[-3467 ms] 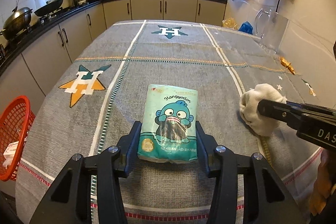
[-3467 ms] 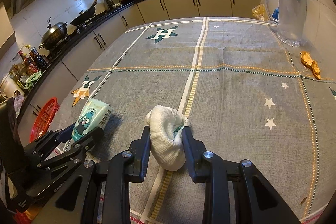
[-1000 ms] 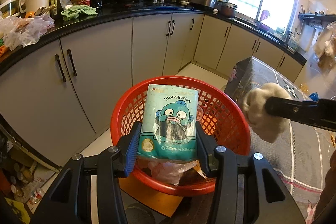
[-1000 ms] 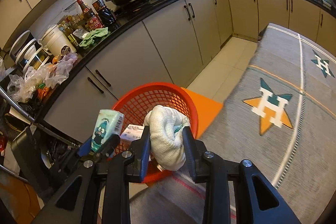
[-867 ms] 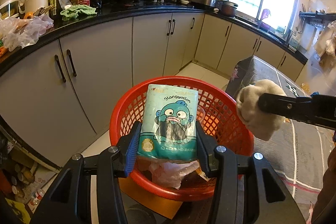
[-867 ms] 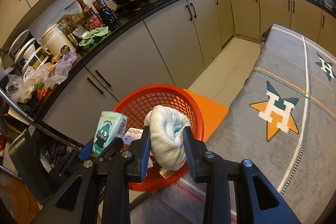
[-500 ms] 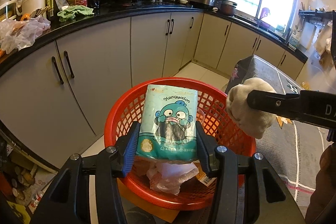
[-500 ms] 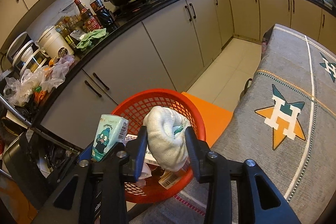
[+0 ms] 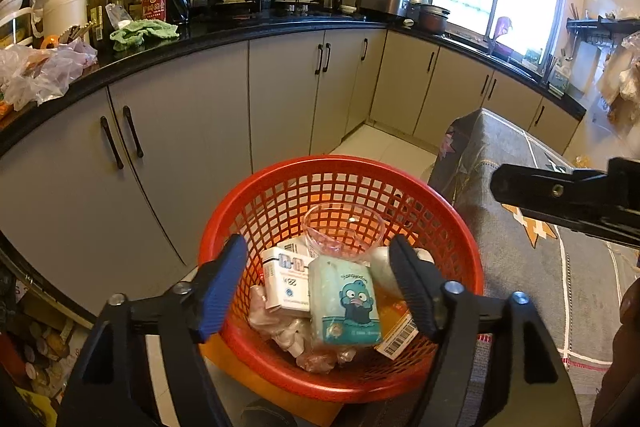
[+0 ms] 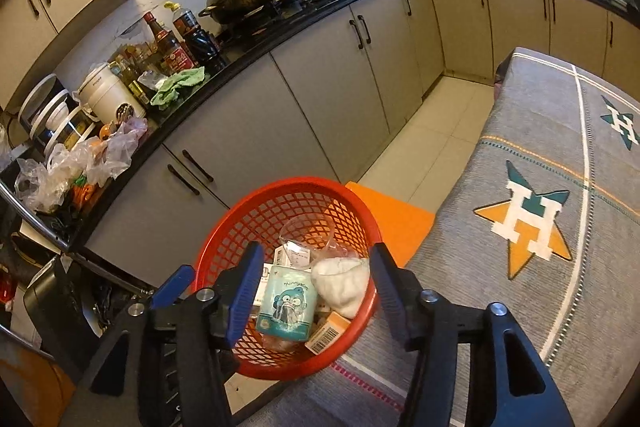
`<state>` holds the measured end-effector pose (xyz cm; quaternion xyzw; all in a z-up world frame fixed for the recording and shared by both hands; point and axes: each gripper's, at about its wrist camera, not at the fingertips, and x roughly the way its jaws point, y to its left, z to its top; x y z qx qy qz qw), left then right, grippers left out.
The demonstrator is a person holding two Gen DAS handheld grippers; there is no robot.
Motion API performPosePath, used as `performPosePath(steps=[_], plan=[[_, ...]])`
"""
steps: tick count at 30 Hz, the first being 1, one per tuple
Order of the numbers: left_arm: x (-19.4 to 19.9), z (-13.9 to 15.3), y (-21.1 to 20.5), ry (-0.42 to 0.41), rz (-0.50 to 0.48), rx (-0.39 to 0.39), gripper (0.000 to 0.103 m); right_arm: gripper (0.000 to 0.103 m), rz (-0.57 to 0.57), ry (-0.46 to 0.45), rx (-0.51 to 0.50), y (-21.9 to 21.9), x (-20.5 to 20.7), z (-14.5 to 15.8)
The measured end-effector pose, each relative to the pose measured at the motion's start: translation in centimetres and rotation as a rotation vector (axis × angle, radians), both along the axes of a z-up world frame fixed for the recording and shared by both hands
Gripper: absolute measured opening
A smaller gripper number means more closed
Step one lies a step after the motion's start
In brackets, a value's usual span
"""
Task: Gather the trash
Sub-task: 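Open both tools to drop the cloth ball and tissue pack into the basket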
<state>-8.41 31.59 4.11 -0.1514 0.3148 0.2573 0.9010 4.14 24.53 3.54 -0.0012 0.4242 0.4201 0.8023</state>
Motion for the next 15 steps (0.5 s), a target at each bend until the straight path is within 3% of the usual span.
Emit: performPosePath(steps=[4,9,15], plan=[[-0.4,0.4,-0.2,0.0,0.013,0.014,0.079,0.07,-0.015,-0.01,-0.004,-1.0,-0.2,0.2],[-1.9,1.5,-1.3,-0.021,0.051,0.067,0.092,0.075,-0.046,-0.053,-0.04,-2.7,-1.3,0.3],[-3.7,2.8,-4.0,-0.046,0.073,0.158,0.1,0.084,-0.124,-0.193,-0.096,-6.2,-4.2,1.4]])
